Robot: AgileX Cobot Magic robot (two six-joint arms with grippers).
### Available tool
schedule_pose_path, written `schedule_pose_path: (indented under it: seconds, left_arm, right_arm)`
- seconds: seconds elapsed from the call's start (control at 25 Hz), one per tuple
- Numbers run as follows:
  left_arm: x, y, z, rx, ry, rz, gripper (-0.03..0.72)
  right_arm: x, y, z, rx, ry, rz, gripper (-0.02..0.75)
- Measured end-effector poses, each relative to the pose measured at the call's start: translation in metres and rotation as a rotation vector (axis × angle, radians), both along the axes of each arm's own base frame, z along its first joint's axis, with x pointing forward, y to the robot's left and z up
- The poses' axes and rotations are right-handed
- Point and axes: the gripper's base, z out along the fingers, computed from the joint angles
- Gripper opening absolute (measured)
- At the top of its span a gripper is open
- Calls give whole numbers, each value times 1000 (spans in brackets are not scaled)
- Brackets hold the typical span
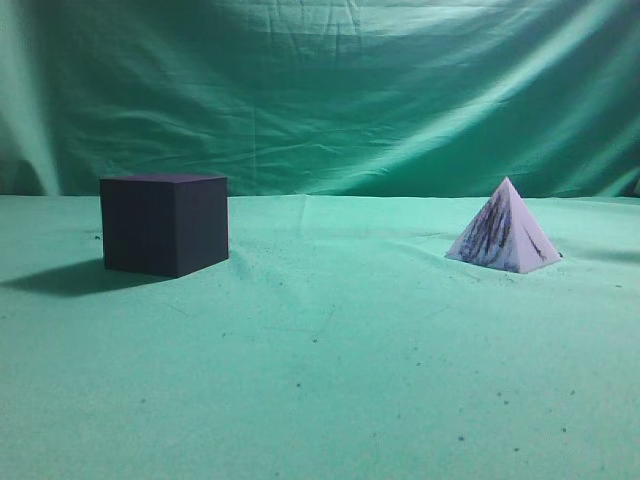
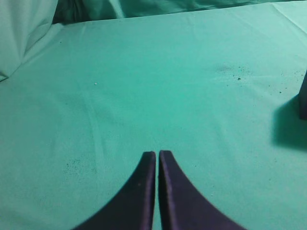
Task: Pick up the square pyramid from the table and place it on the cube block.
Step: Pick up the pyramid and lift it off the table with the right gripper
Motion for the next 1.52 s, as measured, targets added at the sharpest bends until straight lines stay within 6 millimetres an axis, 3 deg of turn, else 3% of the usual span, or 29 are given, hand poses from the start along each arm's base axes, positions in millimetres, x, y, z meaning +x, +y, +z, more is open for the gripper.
schedule_pose_path:
  seconds: [0.88, 1.2, 1.36, 1.52]
  left_arm:
    - [0, 0, 0, 0, 0, 0, 0]
    - [0, 0, 0, 0, 0, 0, 0]
    - [0, 0, 0, 0, 0, 0, 0]
    - [0, 0, 0, 0, 0, 0, 0]
  right_arm:
    - [1, 0, 3, -3, -38, 0, 49]
    - [0, -1, 55, 153, -617, -9, 49]
    - [-6, 2, 86, 123, -597, 39, 49]
    - [-2, 6, 120, 213, -382, 78, 49]
